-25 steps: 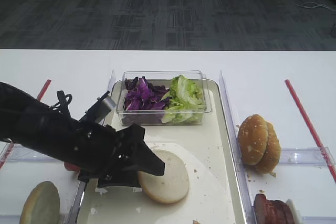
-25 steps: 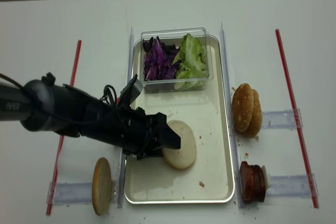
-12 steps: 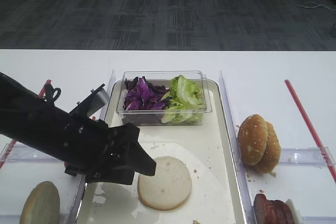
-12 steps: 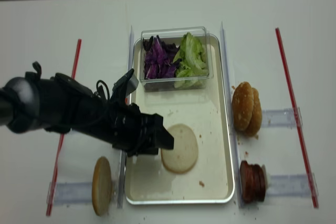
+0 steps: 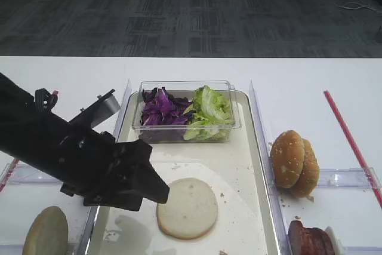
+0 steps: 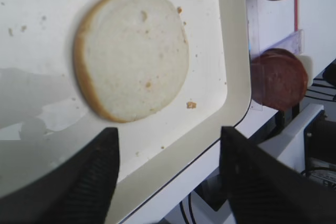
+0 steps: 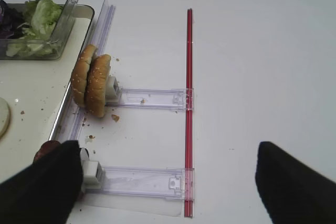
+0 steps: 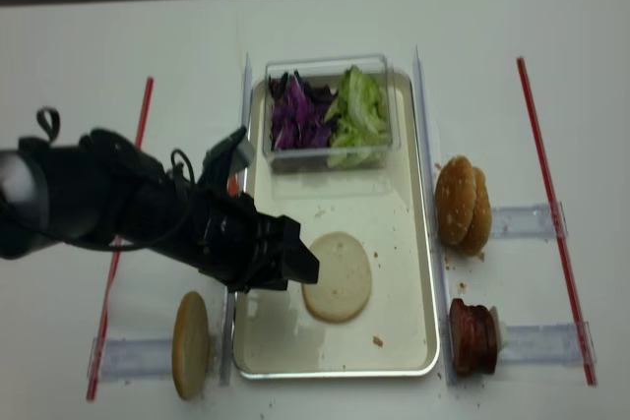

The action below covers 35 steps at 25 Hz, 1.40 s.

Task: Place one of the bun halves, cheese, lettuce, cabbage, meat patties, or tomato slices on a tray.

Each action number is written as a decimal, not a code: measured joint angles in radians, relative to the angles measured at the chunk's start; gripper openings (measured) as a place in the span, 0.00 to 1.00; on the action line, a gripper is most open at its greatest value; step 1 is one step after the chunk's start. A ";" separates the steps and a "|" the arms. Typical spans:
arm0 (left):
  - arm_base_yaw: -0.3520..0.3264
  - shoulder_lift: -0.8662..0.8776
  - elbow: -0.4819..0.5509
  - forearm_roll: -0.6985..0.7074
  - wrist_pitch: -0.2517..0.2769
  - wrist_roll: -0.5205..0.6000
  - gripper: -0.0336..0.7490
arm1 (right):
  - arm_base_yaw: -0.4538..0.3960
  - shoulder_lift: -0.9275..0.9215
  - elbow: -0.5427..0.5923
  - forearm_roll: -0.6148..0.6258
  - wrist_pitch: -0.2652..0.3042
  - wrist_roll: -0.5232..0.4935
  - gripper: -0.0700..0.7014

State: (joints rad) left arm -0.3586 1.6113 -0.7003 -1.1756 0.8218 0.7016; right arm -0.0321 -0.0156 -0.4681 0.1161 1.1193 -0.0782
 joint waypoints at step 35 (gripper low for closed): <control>0.000 -0.117 -0.398 0.942 0.386 -0.678 0.58 | 0.000 0.000 0.000 0.000 0.000 0.000 0.94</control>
State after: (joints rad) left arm -0.3586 1.4938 -1.0978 -0.2338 1.2080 0.0232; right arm -0.0321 -0.0156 -0.4681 0.1161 1.1193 -0.0782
